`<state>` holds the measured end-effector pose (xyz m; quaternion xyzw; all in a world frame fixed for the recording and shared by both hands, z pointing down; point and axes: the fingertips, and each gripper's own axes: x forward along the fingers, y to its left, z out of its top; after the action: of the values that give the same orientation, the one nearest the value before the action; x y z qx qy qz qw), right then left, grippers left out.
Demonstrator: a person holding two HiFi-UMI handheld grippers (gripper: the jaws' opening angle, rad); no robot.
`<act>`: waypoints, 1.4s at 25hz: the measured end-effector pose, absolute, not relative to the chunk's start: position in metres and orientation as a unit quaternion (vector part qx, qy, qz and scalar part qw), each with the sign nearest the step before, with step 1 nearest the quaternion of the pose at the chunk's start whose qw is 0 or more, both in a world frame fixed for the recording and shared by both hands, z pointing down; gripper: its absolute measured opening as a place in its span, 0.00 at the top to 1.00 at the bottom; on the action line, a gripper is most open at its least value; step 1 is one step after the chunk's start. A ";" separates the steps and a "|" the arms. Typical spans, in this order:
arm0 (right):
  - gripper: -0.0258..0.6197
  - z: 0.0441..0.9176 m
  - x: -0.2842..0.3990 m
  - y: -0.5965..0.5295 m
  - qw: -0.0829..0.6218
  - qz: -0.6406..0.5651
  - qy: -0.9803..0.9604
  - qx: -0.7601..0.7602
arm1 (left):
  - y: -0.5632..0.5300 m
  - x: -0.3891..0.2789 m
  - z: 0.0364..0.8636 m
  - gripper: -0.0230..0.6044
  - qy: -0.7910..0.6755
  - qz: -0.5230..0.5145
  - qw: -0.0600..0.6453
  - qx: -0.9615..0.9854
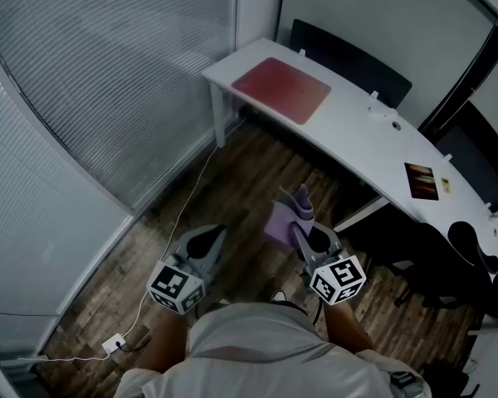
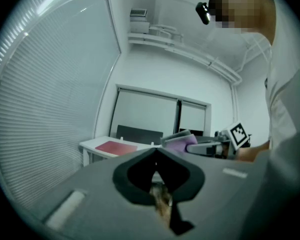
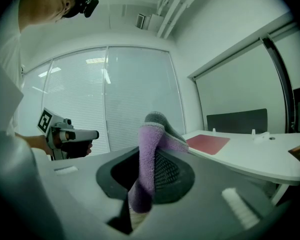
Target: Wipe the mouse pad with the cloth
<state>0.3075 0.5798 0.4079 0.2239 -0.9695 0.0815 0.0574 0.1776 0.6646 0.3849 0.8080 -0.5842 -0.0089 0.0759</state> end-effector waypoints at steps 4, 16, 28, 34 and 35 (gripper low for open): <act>0.88 0.413 0.291 0.599 0.062 0.086 -0.966 0.234 | 0.687 0.157 0.390 0.96 -0.580 -0.015 0.078 0.811; 0.88 0.425 0.249 0.593 0.086 0.094 -0.962 0.241 | 0.693 0.104 0.422 0.96 -0.589 -0.024 0.111 0.800; 0.88 0.434 0.228 0.457 0.069 0.115 -0.966 0.222 | 0.560 0.088 0.418 0.96 -0.604 -0.002 0.104 0.790; 0.88 0.435 0.243 0.360 0.061 0.144 -0.963 0.219 | 0.470 0.105 0.408 0.96 -0.611 0.013 0.104 0.785; 0.88 0.433 0.245 0.344 0.059 0.146 -0.963 0.217 | 0.455 0.107 0.406 0.96 -0.613 0.015 0.103 0.784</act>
<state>0.2454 0.3444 0.4330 0.2169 -0.9634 0.1457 0.0593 0.1070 0.4551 0.4061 0.7835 -0.6126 0.0150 0.1032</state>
